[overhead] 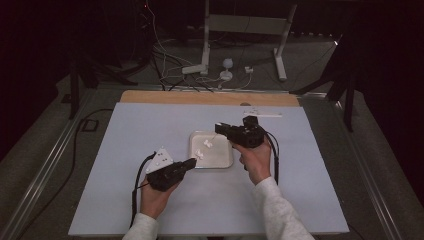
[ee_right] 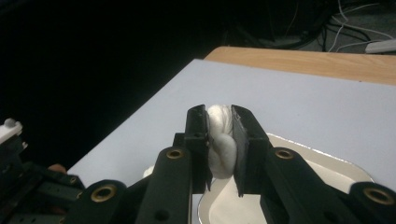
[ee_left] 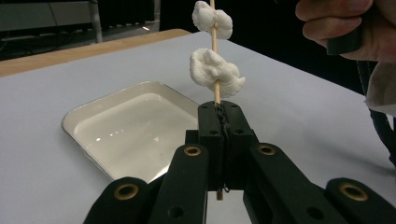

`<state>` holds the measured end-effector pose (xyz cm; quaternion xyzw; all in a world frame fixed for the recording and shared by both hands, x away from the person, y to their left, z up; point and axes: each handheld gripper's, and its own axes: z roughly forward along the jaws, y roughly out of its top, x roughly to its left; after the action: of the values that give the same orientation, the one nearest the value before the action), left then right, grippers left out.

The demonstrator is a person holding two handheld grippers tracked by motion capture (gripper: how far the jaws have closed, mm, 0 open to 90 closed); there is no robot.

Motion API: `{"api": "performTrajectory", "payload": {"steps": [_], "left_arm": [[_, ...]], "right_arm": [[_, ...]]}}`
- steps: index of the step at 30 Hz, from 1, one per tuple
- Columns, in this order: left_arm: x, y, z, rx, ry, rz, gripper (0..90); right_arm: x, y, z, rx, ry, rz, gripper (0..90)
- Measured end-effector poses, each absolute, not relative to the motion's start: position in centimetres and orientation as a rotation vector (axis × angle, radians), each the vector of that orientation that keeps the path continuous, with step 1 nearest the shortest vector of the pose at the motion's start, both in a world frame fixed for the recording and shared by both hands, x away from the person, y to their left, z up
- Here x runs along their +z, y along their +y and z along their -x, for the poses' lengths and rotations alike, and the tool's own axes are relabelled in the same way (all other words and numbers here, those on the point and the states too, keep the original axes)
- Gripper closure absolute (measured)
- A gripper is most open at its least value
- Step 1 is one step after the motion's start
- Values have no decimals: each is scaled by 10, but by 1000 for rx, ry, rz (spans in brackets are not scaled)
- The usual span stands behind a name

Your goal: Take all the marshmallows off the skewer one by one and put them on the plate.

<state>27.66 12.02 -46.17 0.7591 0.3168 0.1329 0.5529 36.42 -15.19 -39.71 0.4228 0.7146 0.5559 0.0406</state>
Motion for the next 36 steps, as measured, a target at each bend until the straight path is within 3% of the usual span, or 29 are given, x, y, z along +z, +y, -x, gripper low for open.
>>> {"api": "performTrajectory", "payload": {"steps": [12,36], "left_arm": [[-462,128,-279,329,782,-1791,898],[-467,137,-284,331,854,-1759,895]], "right_arm": [[-389,-173,-364,1692,2127,-1286,785],[-444,-147,-376,1432,2309,-1288,754]]}}
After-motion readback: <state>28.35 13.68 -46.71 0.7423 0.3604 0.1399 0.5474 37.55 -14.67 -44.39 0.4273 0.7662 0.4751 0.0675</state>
